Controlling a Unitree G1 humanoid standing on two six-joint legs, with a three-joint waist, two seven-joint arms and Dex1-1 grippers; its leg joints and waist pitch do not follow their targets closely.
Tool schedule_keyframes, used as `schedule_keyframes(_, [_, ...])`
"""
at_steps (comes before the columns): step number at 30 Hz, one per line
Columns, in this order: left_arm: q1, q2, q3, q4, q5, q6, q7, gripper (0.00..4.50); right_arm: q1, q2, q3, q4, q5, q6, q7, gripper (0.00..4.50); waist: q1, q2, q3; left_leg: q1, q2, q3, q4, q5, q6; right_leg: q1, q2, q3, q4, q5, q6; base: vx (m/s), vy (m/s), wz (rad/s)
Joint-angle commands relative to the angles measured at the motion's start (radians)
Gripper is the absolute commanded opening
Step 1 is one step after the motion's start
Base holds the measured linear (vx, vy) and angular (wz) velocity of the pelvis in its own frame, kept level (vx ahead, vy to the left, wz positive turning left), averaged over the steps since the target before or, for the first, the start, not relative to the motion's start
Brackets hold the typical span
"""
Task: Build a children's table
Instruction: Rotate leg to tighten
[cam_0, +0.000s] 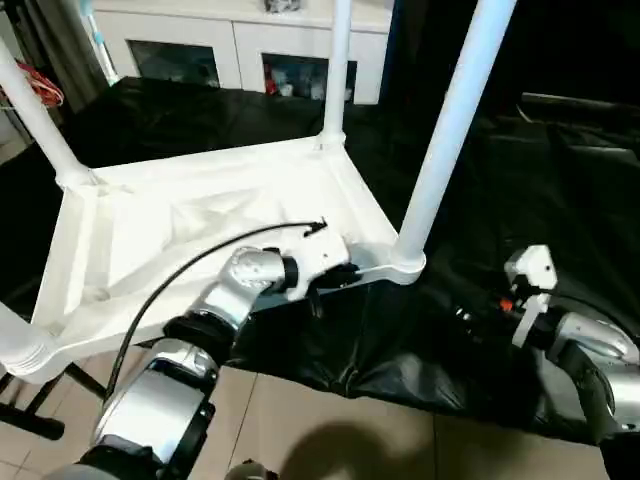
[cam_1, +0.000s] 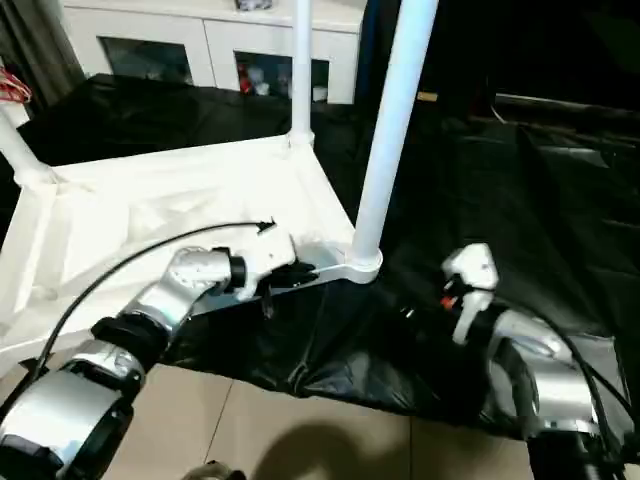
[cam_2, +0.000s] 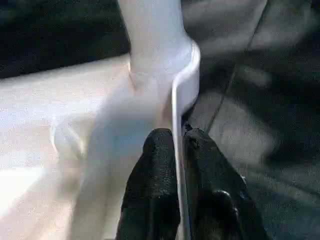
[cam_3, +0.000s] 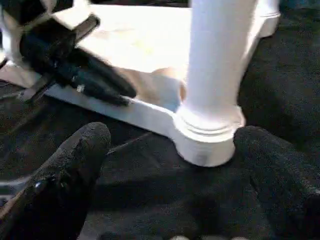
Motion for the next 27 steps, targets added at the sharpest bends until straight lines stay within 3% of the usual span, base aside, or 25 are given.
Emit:
schedule_keyframes(1, [0.036,0.034,0.015,-0.136,-0.062,0.08,-0.094,0.77,0.007,-0.007,0.025,-0.059,0.029,0.046,0.024,4.5,0.003,-0.014,-0.064,0.008,0.055,-0.03,-0.063,-0.172,0.091,0.052,-0.096,0.049,-0.082,-0.208,-0.19,0.0,0.0,0.0])
schedule_keyframes(3, [0.062,0.058,0.014,-0.202,-0.086,0.124,-0.139,0.9,0.008,-0.003,0.036,-0.072,0.034,0.059,0.029,4.5,0.004,-0.012,-0.064,0.005,0.058,-0.029,-0.064,-0.158,0.096,0.052,-0.097,0.05,-0.073,-0.171,-0.211,0.0,0.0,0.0])
schedule_keyframes(5, [0.107,0.106,0.007,-0.31,-0.121,0.207,-0.212,1.18,0.008,0.007,0.057,-0.091,0.041,0.08,0.029,4.5,0.002,-0.012,-0.063,0.009,0.054,-0.025,-0.062,-0.166,0.092,0.048,-0.093,0.05,-0.078,-0.187,-0.204,0.0,0.0,0.0])
schedule_keyframes(7, [0.18,0.21,-0.015,-0.473,-0.156,0.367,-0.322,1.31,-0.01,0.041,0.086,-0.081,0.036,0.084,0.023,4.5,-0.002,-0.007,-0.061,0.009,0.058,-0.028,-0.07,-0.174,0.07,0.046,-0.095,0.051,-0.072,-0.213,-0.203,0.0,0.0,0.0])
schedule_keyframes(8, [0.18,0.21,-0.015,-0.473,-0.156,0.367,-0.322,1.44,-0.01,0.041,0.086,-0.081,0.036,0.084,0.023,4.5,-0.003,-0.004,-0.062,0.009,0.059,-0.03,-0.071,-0.18,0.064,0.046,-0.096,0.051,-0.072,-0.223,-0.201,0.0,0.0,0.0])
schedule_keyframes(9, [0.208,0.25,-0.023,-0.534,-0.17,0.425,-0.361,1.55,-0.019,0.056,0.097,-0.076,0.033,0.086,0.023,4.5,-0.007,-0.002,-0.06,0.018,0.057,-0.025,-0.07,-0.2,0.051,0.038,-0.091,0.052,-0.078,-0.245,-0.197,0.0,0.0,0.0])
schedule_keyframes(10, [0.247,0.31,-0.022,-0.62,-0.192,0.509,-0.394,1.63,-0.043,0.086,0.119,-0.063,0.03,0.09,0.013,4.5,-0.01,0.0,-0.059,0.016,0.06,-0.028,-0.075,-0.207,0.039,0.041,-0.093,0.054,-0.072,-0.248,-0.203,0.0,0.0,0.0])
schedule_keyframes(12, [0.262,0.331,-0.019,-0.65,-0.202,0.537,-0.401,1.77,-0.052,0.098,0.128,-0.058,0.028,0.09,0.009,4.5,-0.014,-0.003,-0.055,0.017,0.056,-0.027,-0.077,-0.22,0.035,0.037,-0.088,0.053,-0.079,-0.269,-0.196,0.0,0.0,0.0])
schedule_keyframes(13, [0.274,0.348,-0.016,-0.674,-0.208,0.56,-0.407,1.87,-0.062,0.111,0.137,-0.049,0.023,0.088,0.003,4.5,-0.012,0.003,-0.057,0.024,0.057,-0.026,-0.076,-0.224,0.027,0.034,-0.088,0.056,-0.08,-0.266,-0.199,0.0,0.0,0.0])
schedule_keyframes(17, [0.315,0.401,-0.02,-0.739,-0.194,0.609,-0.404,2.21,-0.112,0.17,0.169,0.014,-0.02,0.066,-0.054,4.5,-0.014,0.003,-0.056,0.018,0.052,-0.028,-0.081,-0.224,0.004,0.039,-0.088,0.057,-0.074,-0.248,-0.193,0.0,0.0,0.0])
schedule_keyframes(18, [0.338,0.429,-0.023,-0.774,-0.176,0.633,-0.393,2.3,-0.152,0.218,0.184,0.069,-0.051,0.046,-0.108,4.5,-0.012,0.005,-0.059,0.025,0.054,-0.029,-0.079,-0.219,-0.005,0.035,-0.09,0.058,-0.071,-0.232,-0.195,0.0,0.0,0.0])
schedule_keyframes(19, [0.349,0.441,-0.025,-0.787,-0.167,0.642,-0.388,2.35,-0.171,0.241,0.191,0.097,-0.066,0.034,-0.133,4.5,-0.019,0.006,-0.058,0.018,0.054,-0.031,-0.082,-0.221,-0.008,0.037,-0.093,0.058,-0.067,-0.227,-0.203,0.0,0.0,0.0])
schedule_keyframes(20, [0.373,0.473,-0.03,-0.823,-0.141,0.673,-0.364,2.37,-0.226,0.313,0.203,0.181,-0.097,0.002,-0.205,4.5,-0.024,0.006,-0.06,0.019,0.052,-0.032,-0.083,-0.225,-0.019,0.038,-0.094,0.057,-0.067,-0.241,-0.2,0.0,0.0,0.0])
schedule_keyframes(21, [0.383,0.489,-0.033,-0.839,-0.127,0.694,-0.347,2.41,-0.258,0.358,0.203,0.236,-0.113,-0.021,-0.263,4.5,-0.035,0.007,-0.058,0.015,0.049,-0.033,-0.083,-0.216,-0.023,0.041,-0.093,0.059,-0.067,-0.239,-0.2,0.0,0.0,0.0])
schedule_keyframes(22, [0.385,0.492,-0.033,-0.843,-0.125,0.698,-0.344,2.55,-0.263,0.364,0.204,0.245,-0.118,-0.027,-0.277,4.5,-0.037,0.008,-0.058,0.02,0.048,-0.03,-0.081,-0.213,-0.021,0.038,-0.09,0.06,-0.071,-0.227,-0.2,0.0,0.0,0.0])
schedule_keyframes(27, [0.405,0.512,-0.022,-0.869,-0.109,0.708,-0.297,2.88,-0.355,0.469,0.153,0.416,-0.141,-0.089,-0.506,4.5,-0.038,0.014,-0.063,0.024,0.047,-0.028,-0.08,-0.175,-0.031,0.039,-0.084,0.059,-0.058,-0.129,-0.214,0.0,0.0,0.0])
